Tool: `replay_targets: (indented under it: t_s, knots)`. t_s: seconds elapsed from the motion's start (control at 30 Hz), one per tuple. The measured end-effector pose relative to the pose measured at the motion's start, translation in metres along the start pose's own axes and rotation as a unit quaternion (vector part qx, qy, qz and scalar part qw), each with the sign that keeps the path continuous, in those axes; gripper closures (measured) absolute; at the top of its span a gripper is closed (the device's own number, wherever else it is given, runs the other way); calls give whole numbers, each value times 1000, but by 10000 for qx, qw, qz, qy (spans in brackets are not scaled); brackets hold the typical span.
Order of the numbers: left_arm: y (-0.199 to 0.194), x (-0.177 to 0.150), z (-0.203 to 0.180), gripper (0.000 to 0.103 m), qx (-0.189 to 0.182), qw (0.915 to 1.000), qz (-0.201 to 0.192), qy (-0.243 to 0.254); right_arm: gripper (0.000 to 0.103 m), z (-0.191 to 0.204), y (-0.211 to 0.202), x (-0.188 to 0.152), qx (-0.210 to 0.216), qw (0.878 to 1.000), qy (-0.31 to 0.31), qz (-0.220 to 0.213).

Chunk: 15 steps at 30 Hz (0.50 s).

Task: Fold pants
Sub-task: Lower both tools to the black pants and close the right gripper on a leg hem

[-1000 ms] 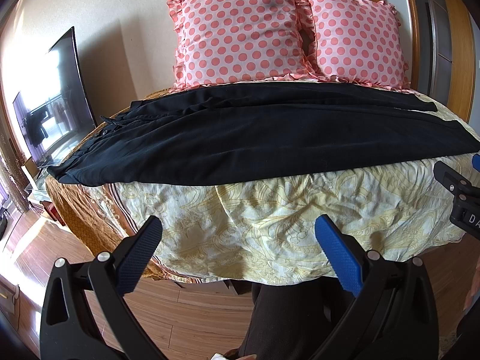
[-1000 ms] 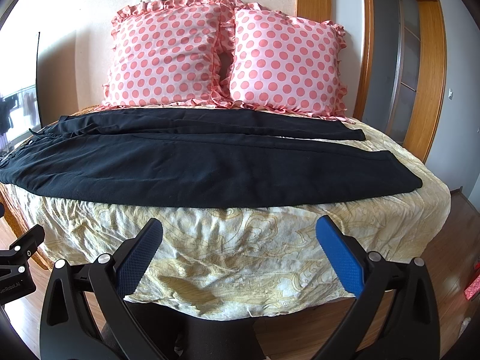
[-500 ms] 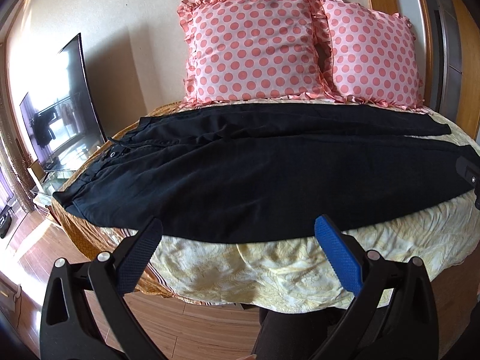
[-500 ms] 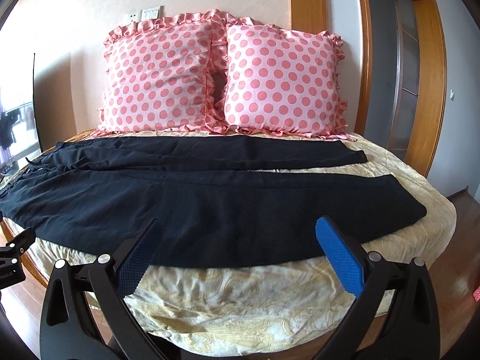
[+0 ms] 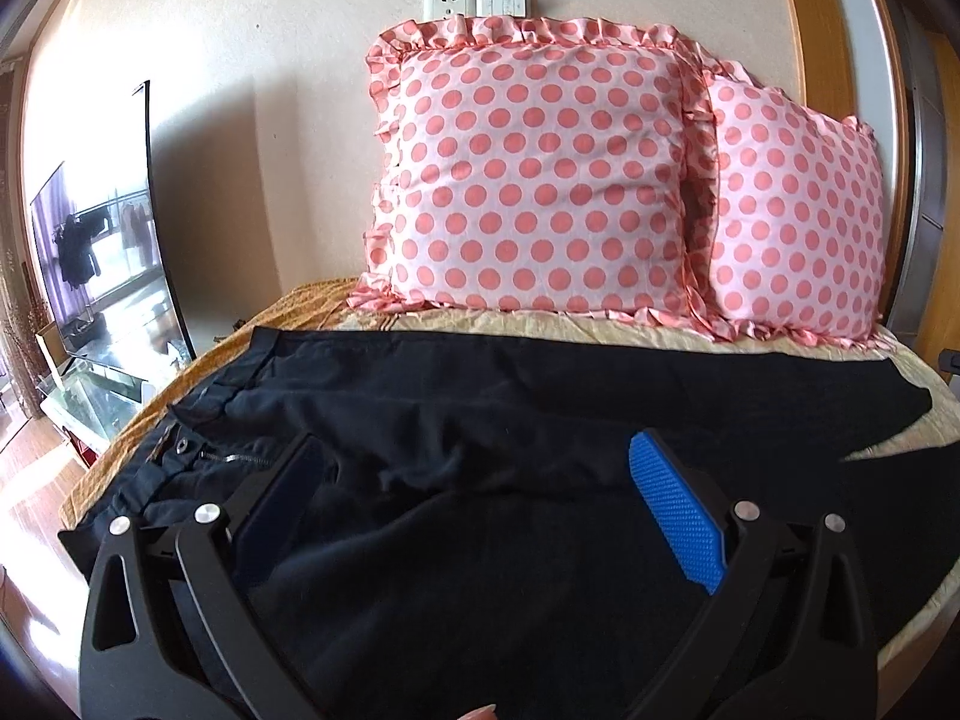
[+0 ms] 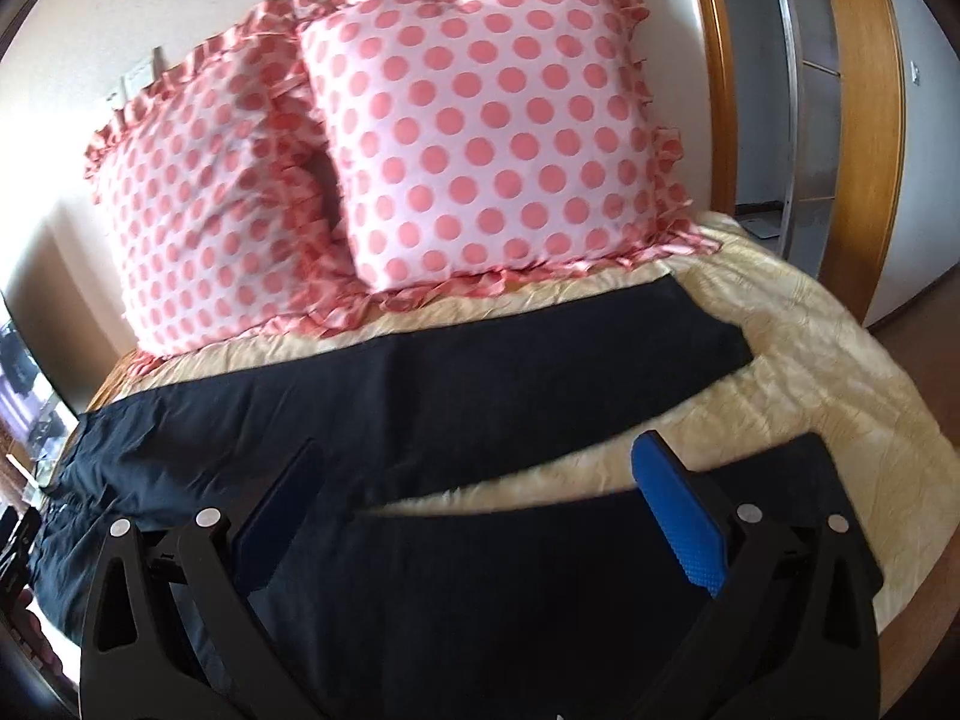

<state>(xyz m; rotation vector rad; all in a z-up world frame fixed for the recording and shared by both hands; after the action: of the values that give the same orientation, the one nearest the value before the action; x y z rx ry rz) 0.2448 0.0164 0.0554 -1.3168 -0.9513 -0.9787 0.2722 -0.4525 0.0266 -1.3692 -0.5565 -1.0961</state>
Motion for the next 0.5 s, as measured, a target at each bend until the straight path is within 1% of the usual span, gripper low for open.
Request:
replay_targets:
  t_s: [0.03, 0.1, 0.2, 0.23, 0.27, 0.33, 0.37, 0.4, 0.43, 0.5]
  knots:
    - [9, 8, 2, 2, 53, 10000, -40, 7, 1, -9, 19, 14, -161, 9999, 17, 51]
    - [25, 19, 4, 2, 130, 9998, -72, 110, 1, -28, 57, 32, -409, 9985, 117, 332]
    - [48, 29, 5, 2, 204, 9993, -39, 324, 1, -59, 119, 48, -865, 9909, 298, 986]
    - [55, 30, 4, 2, 204, 9991, 4, 369, 3, -72, 140, 52, -1119, 9865, 311, 1153]
    - [61, 28, 4, 2, 214, 9989, 48, 411, 6, -80, 151, 54, -1297, 9835, 311, 1221]
    - [74, 24, 5, 2, 280, 9983, 133, 495, 25, -97, 177, 55, -1650, 9757, 290, 1415]
    - [80, 21, 5, 2, 332, 9979, 179, 535, 29, -104, 188, 53, -1798, 9712, 302, 1534]
    - [85, 19, 6, 2, 394, 9973, 231, 576, 39, -110, 199, 47, -1932, 9657, 314, 1708]
    - [89, 14, 6, 2, 427, 9968, 271, 611, 48, -114, 209, 40, -1977, 9619, 364, 1850]
    - [99, 7, 4, 2, 418, 9961, 346, 699, 56, -116, 220, 30, -1961, 9585, 584, 1983]
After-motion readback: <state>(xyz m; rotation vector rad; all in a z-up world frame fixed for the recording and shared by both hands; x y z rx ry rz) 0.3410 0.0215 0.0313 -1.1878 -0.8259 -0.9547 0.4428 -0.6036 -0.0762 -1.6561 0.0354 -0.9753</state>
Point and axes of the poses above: each gripper's, at about its wrist camera, not at the fingertips, and y roughly the way its jaws point, z to its left, x to its top, the point moved 8 cm from there along y, roughly the way its jaws point, and after that the axes turned 9 degrees about -z, right-handed, at the moved point
